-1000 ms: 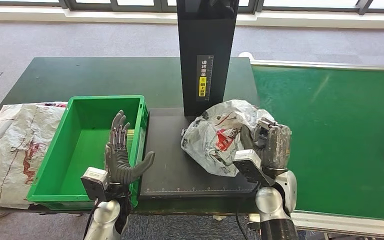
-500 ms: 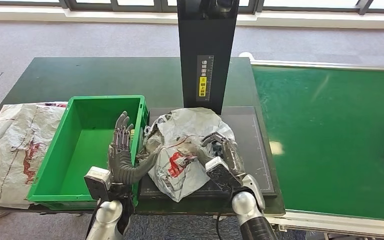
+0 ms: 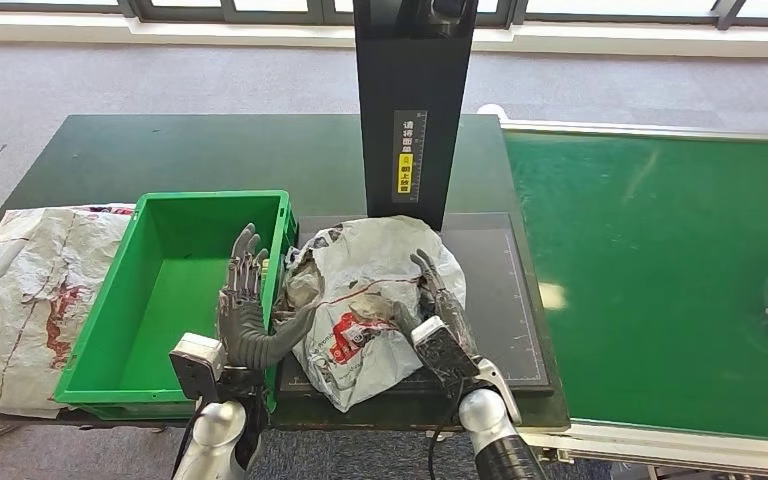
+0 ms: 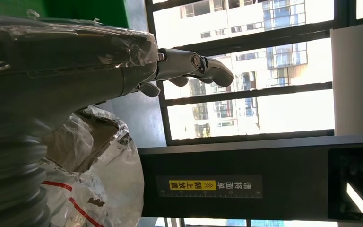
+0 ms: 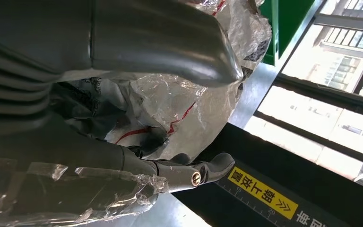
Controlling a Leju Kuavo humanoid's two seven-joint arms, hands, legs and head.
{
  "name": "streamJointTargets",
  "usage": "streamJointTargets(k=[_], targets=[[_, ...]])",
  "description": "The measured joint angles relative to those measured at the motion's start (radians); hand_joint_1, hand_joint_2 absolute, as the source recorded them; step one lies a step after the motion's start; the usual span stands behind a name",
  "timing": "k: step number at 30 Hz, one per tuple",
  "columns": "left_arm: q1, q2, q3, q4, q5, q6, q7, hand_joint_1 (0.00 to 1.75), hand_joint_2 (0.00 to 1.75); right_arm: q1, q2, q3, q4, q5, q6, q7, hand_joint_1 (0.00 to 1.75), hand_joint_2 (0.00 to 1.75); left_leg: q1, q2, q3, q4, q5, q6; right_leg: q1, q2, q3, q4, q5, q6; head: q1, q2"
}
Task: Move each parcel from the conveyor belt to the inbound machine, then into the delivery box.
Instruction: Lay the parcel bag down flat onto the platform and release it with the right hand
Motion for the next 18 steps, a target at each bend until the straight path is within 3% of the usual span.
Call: streamJointTargets(k=[3,6,13,18], targets=[[0.001,0.0,0.0,-0.003,-0.003,0.015,0.0,0.0,1.75,0.002,0.0,0.0,-0.011,-0.006,-0.066,-0.005,0.0,0.0,0.0,0.0,0.0,0.0,0.0,0.0,0.0,0.0,0.0,0.0,0.0,0.0,0.0,0.0],[0.003,0.0,0.0,-0.008,-0.012,0.027,0.0,0.0,1.75,0.014,-0.001,-0.009,-0.074,-0.029,-0.213,-0.031,0.0,0.0,0.0,0.0,0.0,0.0,0.0,0.0,0.0,0.0,-0.001,0.0,0.0,0.0,0.0,0.0],[-0.006,0.001,-0.028,-0.003,-0.046,0.033,0.0,0.0,1.75,0.112,-0.023,-0.028,-0.418,-0.236,-0.523,-0.056,0.0,0.0,-0.001,0.0,0.0,0.001,-0.001,0.001,-0.001,0.001,-0.001,0.0,0.0,0.0,0.0,0.0],[-0.021,0.003,-0.08,0.021,-0.076,0.029,0.0,0.0,1.75,0.17,-0.035,-0.027,-0.563,-0.264,-0.629,-0.057,0.0,0.0,-0.001,0.002,0.0,0.0,-0.002,0.001,-0.001,0.002,-0.002,-0.001,0.0,0.0,0.0,0.0]])
